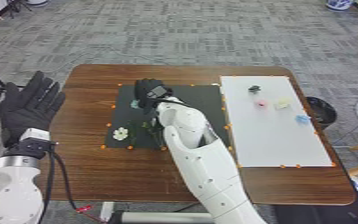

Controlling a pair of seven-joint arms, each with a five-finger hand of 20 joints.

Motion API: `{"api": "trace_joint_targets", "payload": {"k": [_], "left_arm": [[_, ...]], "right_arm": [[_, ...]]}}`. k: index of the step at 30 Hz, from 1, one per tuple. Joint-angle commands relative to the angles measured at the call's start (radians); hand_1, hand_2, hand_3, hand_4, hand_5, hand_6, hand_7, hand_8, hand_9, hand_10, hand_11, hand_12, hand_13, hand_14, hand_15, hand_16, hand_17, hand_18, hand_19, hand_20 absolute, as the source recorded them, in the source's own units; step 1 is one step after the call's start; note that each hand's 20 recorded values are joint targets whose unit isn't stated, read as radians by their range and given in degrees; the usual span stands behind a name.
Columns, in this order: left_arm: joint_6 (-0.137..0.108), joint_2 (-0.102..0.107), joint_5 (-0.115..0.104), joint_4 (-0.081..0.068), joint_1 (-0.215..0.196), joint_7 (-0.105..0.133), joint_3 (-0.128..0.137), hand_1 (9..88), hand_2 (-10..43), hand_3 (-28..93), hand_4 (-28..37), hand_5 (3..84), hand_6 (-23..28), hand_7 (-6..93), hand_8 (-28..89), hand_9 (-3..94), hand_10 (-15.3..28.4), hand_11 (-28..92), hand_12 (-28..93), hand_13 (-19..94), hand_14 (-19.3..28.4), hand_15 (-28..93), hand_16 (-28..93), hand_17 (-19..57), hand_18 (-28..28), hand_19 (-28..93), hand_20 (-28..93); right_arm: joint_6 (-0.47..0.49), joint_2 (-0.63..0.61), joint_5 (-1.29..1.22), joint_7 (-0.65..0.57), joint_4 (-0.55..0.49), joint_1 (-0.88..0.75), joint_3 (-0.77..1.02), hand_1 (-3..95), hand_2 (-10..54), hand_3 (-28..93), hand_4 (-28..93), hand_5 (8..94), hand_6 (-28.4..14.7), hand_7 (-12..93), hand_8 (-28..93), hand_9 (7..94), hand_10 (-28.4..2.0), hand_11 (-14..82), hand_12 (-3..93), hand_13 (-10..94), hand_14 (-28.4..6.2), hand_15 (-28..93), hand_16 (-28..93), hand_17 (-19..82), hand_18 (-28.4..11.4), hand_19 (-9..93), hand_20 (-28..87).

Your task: Arrange flowers

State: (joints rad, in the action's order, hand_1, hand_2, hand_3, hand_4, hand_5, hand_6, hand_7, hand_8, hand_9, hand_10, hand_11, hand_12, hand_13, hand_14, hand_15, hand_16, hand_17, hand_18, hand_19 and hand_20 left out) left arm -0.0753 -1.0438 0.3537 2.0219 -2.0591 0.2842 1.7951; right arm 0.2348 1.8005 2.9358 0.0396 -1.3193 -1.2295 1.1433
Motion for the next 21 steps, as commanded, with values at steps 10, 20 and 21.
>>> {"api": "trace_joint_targets", "payload": {"k": [10,20,21], "left_arm": [[0.035,0.017,0.002,-0.002,0.027,0.007,-0.013,26.7,18.3,60,-28.3,38.5,10.4,5.4,-7,27.4,17.1,15,5,17,14.6,16,-5,-10.6,12.3,33,5],[0.037,0.01,0.0,-0.004,0.025,0.005,-0.01,27.0,18.2,61,-28.3,38.9,10.9,5.2,-7,27.5,18.1,14,5,16,15.6,17,-5,-11.0,12.6,32,6],[0.038,0.01,0.0,-0.004,0.024,0.008,-0.01,27.1,18.2,61,-28.3,39.0,11.0,5.1,-7,27.5,18.1,14,5,16,15.7,17,-5,-11.0,12.6,32,6]], "right_arm": [[-0.087,0.086,0.36,0.057,0.013,-0.098,0.011,59.6,-9.5,68,-28,66.1,0.9,35,-9,78.5,-5.9,12.7,40.2,68,-3.2,55,41,31,-19.0,73,32],[-0.075,0.061,0.349,0.022,0.008,-0.099,-0.003,58.1,-9.5,70,-28,59.7,0.0,26,-13,71.7,-7.2,10.5,33.6,66,-2.4,55,41,30,-19.1,74,30],[-0.08,0.06,0.353,0.02,0.007,-0.1,-0.002,58.0,-9.5,70,-28,59.3,-0.1,25,-14,70.9,-7.4,11.3,32.5,66,-2.3,55,41,30,-19.1,74,29]]}}
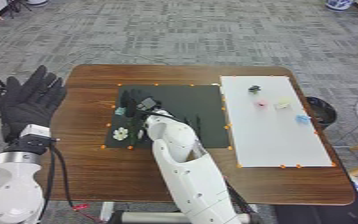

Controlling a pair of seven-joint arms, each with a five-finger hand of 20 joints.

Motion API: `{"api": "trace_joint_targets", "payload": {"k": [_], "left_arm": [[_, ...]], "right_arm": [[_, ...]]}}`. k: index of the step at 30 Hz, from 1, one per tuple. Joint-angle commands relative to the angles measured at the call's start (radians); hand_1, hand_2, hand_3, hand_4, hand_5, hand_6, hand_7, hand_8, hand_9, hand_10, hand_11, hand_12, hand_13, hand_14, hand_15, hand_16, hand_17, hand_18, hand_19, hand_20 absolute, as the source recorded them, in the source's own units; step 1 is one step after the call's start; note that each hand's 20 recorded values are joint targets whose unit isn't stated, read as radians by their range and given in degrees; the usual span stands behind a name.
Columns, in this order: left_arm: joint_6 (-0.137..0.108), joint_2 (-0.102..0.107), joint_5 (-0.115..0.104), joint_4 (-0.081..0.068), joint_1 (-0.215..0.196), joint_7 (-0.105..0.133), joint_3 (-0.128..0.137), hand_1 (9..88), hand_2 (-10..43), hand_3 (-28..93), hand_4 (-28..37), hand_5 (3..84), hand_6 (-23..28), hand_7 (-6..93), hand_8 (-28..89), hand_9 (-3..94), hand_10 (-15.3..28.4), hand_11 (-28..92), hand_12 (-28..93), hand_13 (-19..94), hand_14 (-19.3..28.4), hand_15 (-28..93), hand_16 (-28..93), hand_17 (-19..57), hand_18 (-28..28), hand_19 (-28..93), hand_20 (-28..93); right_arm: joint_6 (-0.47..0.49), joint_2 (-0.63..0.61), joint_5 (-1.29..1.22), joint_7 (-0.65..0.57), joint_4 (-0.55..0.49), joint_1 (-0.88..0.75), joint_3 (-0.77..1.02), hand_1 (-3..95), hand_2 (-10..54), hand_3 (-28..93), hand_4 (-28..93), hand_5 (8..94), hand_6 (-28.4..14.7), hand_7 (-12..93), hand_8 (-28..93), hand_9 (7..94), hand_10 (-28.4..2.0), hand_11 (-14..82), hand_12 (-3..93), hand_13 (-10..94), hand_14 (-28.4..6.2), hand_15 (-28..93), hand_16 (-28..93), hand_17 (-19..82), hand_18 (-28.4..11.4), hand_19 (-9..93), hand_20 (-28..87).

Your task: Arrange flowers

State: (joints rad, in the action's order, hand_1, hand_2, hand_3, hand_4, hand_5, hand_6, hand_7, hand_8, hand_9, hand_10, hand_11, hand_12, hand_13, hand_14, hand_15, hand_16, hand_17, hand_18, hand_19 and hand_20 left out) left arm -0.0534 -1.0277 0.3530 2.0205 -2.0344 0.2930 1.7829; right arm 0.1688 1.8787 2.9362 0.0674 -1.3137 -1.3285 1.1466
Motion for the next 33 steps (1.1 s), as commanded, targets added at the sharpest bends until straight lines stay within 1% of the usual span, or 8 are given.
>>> {"api": "trace_joint_targets", "payload": {"k": [1,6,12,16,20,22,28,33], "left_arm": [[0.017,-0.006,0.001,-0.004,0.003,-0.003,0.001,27.1,18.2,61,-28.3,39.0,11.1,5.0,-7,27.5,18.1,14,5,16,15.7,17,-5,-11.0,12.6,32,6],[0.013,-0.01,-0.001,-0.004,-0.004,-0.005,0.004,27.1,18.1,61,-28.3,39.1,11.1,4.7,-7,27.5,17.9,14,5,16,15.7,17,-5,-10.9,12.6,32,6],[0.019,-0.016,-0.001,-0.002,-0.012,-0.002,0.012,26.8,18.0,61,-28.3,39.0,11.0,4.6,-7,27.6,17.7,14,6,17,15.5,16,-5,-10.6,12.5,31,6],[0.01,-0.019,-0.011,0.006,-0.039,0.008,0.024,26.8,17.9,61,-28.3,38.9,10.9,4.6,-7,27.6,17.4,14,6,17,15.4,16,-5,-10.4,12.4,31,6],[0.002,-0.036,-0.018,0.016,-0.073,0.009,0.048,27.8,18.3,59,-28.3,38.6,10.6,4.8,-7,27.5,17.1,14,6,17,15.2,15,-5,-10.3,12.3,31,6],[0.0,-0.036,-0.023,0.017,-0.081,0.012,0.056,28.4,18.7,57,-28.3,38.6,10.6,4.9,-7,27.5,17.1,14,6,17,15.1,16,-5,-10.4,12.4,32,6],[-0.04,-0.046,-0.042,0.02,-0.104,0.017,0.073,32.4,20.2,47,-28.3,38.6,10.4,5.7,-7,27.8,17.1,16,6,17,15.3,18,-5,-10.9,12.5,33,6],[-0.033,-0.045,-0.045,0.015,-0.103,0.011,0.072,31.7,20.4,47,-28.3,39.1,10.3,6.7,-7,28.2,17.0,17,6,18,15.6,20,-7,-11.3,12.7,35,5]], "right_arm": [[-0.024,-0.019,0.358,-0.007,0.007,0.001,-0.001,58.0,-9.5,70,-28,59.2,-0.2,25,-15,70.4,-7.6,11.7,31.8,66,-2.2,55,41,30,-19.1,74,29],[0.006,-0.023,0.351,-0.014,0.006,0.003,0.003,57.8,-9.5,70,-28,56.0,-1.1,23,-17,62.0,-11.0,20.6,19.0,65,-1.9,55,40,30,-19.1,75,27],[0.004,-0.042,0.323,-0.033,0.002,0.006,-0.011,57.0,-9.5,70,-28,53.3,-2.1,21,-16,59.0,-11.8,18.3,16.1,65,-2.2,53,39,30,-19.2,74,26],[0.009,-0.071,0.206,-0.047,-0.023,0.01,-0.05,56.3,-9.5,71,-28,51.3,-2.5,20,-15,57.3,-12.2,18.1,15.6,65,-2.3,53,39,30,-19.4,75,26],[0.047,-0.114,0.012,-0.039,-0.089,0.003,-0.107,52.6,-7.6,73,-28,49.8,-2.7,20,-15,55.0,-12.0,18.4,15.5,64,-4.0,56,37,29,-19.3,75,26],[0.094,-0.131,-0.089,-0.029,-0.125,0.005,-0.127,51.3,-4.7,74,-28,49.8,-2.4,20,-15,54.9,-11.7,18.9,15.6,63,-4.8,58,36,28,-19.0,75,26],[0.333,-0.102,-0.261,0.051,-0.175,0.014,-0.099,50.1,5.4,73,-28,43.4,-3.4,17,-14,47.5,-9.4,17.1,14.0,56,-7.9,71,30,25,-17.0,74,28],[0.448,-0.082,-0.208,0.15,-0.174,0.031,-0.079,50.4,9.2,70,-26,40.3,-4.7,11,-11,41.8,-8.5,13.5,11.8,53,-8.7,73,28,23,-16.5,72,30]]}}
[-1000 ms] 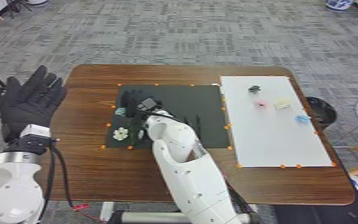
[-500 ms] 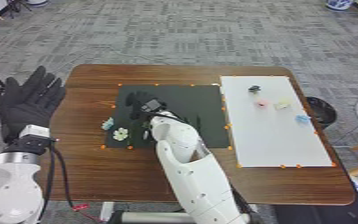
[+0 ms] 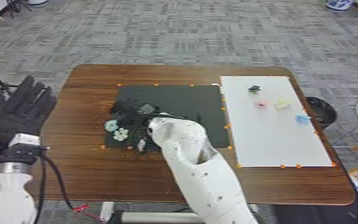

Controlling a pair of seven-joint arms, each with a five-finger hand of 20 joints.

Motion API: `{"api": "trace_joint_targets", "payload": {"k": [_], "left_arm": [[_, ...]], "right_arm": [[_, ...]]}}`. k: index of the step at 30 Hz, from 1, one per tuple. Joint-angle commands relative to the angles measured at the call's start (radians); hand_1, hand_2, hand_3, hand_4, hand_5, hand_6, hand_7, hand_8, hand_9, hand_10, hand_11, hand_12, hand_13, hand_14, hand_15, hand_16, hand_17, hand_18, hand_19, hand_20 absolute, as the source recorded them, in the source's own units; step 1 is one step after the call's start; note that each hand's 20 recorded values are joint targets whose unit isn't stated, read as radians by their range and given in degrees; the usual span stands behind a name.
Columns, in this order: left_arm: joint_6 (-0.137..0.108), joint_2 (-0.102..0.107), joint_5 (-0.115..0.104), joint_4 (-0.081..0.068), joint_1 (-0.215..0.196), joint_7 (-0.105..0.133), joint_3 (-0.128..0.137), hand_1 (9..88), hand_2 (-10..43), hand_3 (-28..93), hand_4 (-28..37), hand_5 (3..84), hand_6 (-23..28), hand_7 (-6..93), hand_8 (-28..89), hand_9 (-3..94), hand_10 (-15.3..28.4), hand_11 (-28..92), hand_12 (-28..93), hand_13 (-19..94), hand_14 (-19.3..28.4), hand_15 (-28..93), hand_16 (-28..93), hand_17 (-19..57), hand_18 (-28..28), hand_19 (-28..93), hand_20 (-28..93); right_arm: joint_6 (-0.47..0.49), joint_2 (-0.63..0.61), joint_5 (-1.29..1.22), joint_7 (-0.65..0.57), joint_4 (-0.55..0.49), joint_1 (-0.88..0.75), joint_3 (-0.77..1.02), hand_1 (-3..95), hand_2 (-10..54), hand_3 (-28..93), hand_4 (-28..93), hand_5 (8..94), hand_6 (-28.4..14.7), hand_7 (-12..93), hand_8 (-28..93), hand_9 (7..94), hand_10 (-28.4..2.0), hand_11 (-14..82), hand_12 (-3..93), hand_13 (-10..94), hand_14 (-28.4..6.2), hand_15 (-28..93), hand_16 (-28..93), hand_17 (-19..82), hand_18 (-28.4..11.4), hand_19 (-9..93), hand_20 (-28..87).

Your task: Arrange flowers

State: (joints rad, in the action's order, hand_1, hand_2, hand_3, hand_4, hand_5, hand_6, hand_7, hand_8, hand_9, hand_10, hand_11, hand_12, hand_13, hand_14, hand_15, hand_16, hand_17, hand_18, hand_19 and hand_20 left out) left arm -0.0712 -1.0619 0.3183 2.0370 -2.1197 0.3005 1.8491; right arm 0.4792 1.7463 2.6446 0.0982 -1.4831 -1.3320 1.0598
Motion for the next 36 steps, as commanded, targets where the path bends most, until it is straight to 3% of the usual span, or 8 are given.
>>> {"api": "trace_joint_targets", "payload": {"k": [1,12,16,24,28,31,34,36], "left_arm": [[-0.018,-0.01,-0.011,-0.002,-0.016,0.004,0.004,31.9,20.4,47,-28.3,39.1,10.3,6.8,-7,28.3,17.0,18,6,18,15.6,21,-7,-11.4,12.7,35,5],[-0.004,0.003,-0.006,-0.016,0.024,-0.009,-0.023,29.8,20.1,51,-28.3,39.3,9.5,10.2,-8,29.0,16.8,22,4,17,15.9,25,-9,-12.6,13.1,37,3],[-0.008,0.007,-0.005,-0.022,0.038,-0.012,-0.027,29.8,20.0,52,-28.3,39.3,9.3,11.3,-9,29.2,16.9,23,4,17,16.3,27,-10,-13.3,13.4,38,3],[0.0,0.006,-0.001,-0.023,0.036,-0.019,-0.03,29.2,19.9,53,-28.3,39.3,9.6,11.1,-9,29.3,17.5,24,3,17,16.9,28,-11,-13.5,13.6,38,3],[0.003,0.005,0.002,-0.025,0.04,-0.037,-0.032,28.5,19.6,55,-28.3,39.5,9.9,10.7,-9,29.2,17.9,23,3,17,17.1,28,-11,-13.6,13.7,38,3],[-0.034,0.002,0.008,-0.018,0.041,-0.05,-0.03,28.8,19.6,55,-28.3,39.7,10.4,10.0,-9,29.0,18.3,22,3,16,17.2,27,-10,-13.6,13.7,37,4],[-0.031,0.001,0.006,-0.018,0.04,-0.063,-0.022,28.8,19.7,55,-28.3,39.8,10.5,9.7,-9,28.9,18.5,22,3,16,17.3,27,-10,-13.5,13.7,37,4],[-0.031,-0.002,0.027,-0.016,0.035,-0.069,-0.016,28.6,19.7,55,-28.3,39.8,10.6,9.3,-9,28.6,18.6,22,3,16,17.2,26,-10,-13.3,13.6,37,4]], "right_arm": [[0.148,0.05,0.077,0.118,-0.005,0.034,0.007,50.5,10.1,70,-25,39.8,-4.6,11,-11,41.1,-8.3,13.0,11.5,53,-8.8,73,28,23,-16.4,72,30],[0.329,0.104,0.269,0.228,0.046,0.077,0.045,52.0,16.4,69,-23,37.0,-7.4,2,-8,35.9,-7.9,10.3,8.3,53,-7.7,77,29,22,-14.6,70,33],[0.323,0.105,0.357,0.257,0.057,0.086,0.044,47.2,19.7,72,-22,39.0,-6.5,6,-9,35.3,-7.9,11.8,7.2,55,-8.5,79,26,22,-15.3,71,35],[0.294,0.086,0.371,0.155,0.044,0.078,0.012,41.6,17.2,74,-23,35.5,-6.8,8,-11,32.3,-9.7,13.0,5.9,56,-9.7,80,24,23,-17.5,72,34],[0.298,0.077,0.377,0.094,0.036,0.077,-0.011,39.2,16.1,74,-23,35.4,-7.2,8,-11,32.2,-10.5,13.6,5.7,57,-10.8,80,24,24,-18.8,73,34],[0.277,0.069,0.399,0.076,0.028,0.075,-0.027,37.4,15.8,75,-23,35.9,-7.5,8,-11,32.2,-11.2,13.7,5.4,57,-12.1,80,24,24,-19.8,73,33],[0.259,0.046,0.432,0.056,0.017,0.082,-0.054,35.0,15.5,76,-23,36.3,-7.9,8,-11,31.9,-12.7,13.1,5.2,57,-12.8,80,23,24,-20.6,74,33],[0.223,0.04,0.394,0.008,0.018,0.082,-0.059,33.2,14.7,77,-23,36.3,-8.4,8,-11,31.1,-13.3,12.7,5.4,56,-13.6,80,23,24,-21.0,74,32]]}}
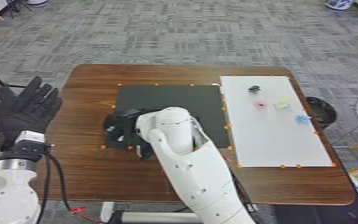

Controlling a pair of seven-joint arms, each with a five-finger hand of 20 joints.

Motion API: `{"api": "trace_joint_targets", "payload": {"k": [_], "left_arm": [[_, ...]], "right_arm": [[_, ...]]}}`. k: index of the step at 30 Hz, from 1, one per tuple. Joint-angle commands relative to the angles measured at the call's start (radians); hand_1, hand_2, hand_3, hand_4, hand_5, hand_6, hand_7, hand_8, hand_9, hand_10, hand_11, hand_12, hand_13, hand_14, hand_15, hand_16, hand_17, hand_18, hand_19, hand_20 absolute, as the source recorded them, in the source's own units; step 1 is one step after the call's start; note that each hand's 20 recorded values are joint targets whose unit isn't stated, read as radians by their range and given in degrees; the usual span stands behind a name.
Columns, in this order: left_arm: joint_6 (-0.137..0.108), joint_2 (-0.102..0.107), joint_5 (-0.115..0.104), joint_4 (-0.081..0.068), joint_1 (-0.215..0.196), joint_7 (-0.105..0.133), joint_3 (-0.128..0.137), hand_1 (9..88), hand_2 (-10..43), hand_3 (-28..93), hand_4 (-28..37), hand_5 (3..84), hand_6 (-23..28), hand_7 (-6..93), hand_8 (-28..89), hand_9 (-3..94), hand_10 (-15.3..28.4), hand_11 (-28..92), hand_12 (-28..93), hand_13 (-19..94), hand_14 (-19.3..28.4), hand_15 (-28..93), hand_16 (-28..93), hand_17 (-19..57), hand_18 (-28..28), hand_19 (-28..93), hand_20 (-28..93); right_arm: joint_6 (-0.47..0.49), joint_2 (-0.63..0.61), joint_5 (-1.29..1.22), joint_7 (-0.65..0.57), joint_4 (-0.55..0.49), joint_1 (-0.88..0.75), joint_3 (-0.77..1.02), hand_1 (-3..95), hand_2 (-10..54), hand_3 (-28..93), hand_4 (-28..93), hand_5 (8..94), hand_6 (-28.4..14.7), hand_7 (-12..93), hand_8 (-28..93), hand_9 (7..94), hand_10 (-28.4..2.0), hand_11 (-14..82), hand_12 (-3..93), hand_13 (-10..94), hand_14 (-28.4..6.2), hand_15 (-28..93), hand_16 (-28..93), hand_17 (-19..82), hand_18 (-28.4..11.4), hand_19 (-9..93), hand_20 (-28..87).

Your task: Arrange flowers

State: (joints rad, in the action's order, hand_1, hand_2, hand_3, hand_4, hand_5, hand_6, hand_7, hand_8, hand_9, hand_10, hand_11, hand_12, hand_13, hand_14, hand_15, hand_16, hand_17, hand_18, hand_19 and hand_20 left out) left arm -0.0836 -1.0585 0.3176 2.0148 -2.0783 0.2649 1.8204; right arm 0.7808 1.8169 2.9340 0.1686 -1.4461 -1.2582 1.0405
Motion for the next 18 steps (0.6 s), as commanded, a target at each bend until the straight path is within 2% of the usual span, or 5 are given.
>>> {"api": "trace_joint_targets", "payload": {"k": [1,8,10,16,18], "left_arm": [[-0.022,-0.005,0.029,0.007,-0.007,-0.031,0.012,28.4,19.7,55,-28.3,39.7,10.7,8.8,-9,28.3,18.6,21,3,16,17.0,25,-10,-13.1,13.4,37,4],[-0.026,-0.016,0.03,0.013,-0.029,-0.056,0.012,28.0,19.5,56,-28.3,39.3,11.2,6.5,-8,27.6,18.6,18,5,16,16.6,22,-8,-12.3,13.1,36,4],[-0.089,-0.022,0.063,0.032,-0.041,-0.126,0.029,28.2,19.6,55,-28.3,39.3,11.3,6.2,-7,27.3,18.8,17,5,15,16.6,21,-8,-12.2,13.0,36,4],[-0.132,-0.003,0.202,0.037,-0.029,-0.309,0.062,25.4,20.0,61,-28.3,38.8,12.1,4.9,-7,25.6,18.6,18,5,14,15.6,21,-9,-11.9,12.2,38,3],[-0.139,0.008,0.211,0.04,-0.016,-0.369,0.072,24.4,20.3,63,-28.3,38.3,12.2,4.9,-7,25.1,18.7,19,5,14,15.8,22,-9,-11.6,12.5,40,2]], "right_arm": [[-0.093,-0.034,0.073,-0.096,-0.019,0.01,-0.042,32.6,14.4,77,-23,36.3,-8.6,7,-11,30.8,-13.9,12.4,5.4,56,-13.7,80,23,24,-21.2,74,31],[-0.167,-0.041,-0.006,-0.194,-0.043,0.006,-0.057,31.8,14.1,77,-23,37.8,-9.9,6,-10,31.9,-15.4,12.1,5.9,57,-14.3,80,22,25,-22.6,75,29],[-0.181,-0.044,-0.043,-0.196,-0.06,0.001,-0.053,31.8,14.1,77,-23,38.0,-9.8,6,-10,32.0,-15.5,12.3,5.9,58,-14.3,80,22,25,-22.5,76,29],[-0.232,-0.094,-0.176,-0.22,-0.139,-0.02,-0.043,32.0,13.9,76,-22,38.6,-8.9,7,-10,32.3,-16.2,12.3,6.1,57,-14.8,79,22,25,-22.7,77,28],[-0.254,-0.12,-0.226,-0.243,-0.171,-0.027,-0.044,31.8,13.7,76,-22,39.5,-8.8,7,-10,33.0,-16.4,12.2,6.3,57,-14.9,79,22,26,-22.9,77,28]]}}
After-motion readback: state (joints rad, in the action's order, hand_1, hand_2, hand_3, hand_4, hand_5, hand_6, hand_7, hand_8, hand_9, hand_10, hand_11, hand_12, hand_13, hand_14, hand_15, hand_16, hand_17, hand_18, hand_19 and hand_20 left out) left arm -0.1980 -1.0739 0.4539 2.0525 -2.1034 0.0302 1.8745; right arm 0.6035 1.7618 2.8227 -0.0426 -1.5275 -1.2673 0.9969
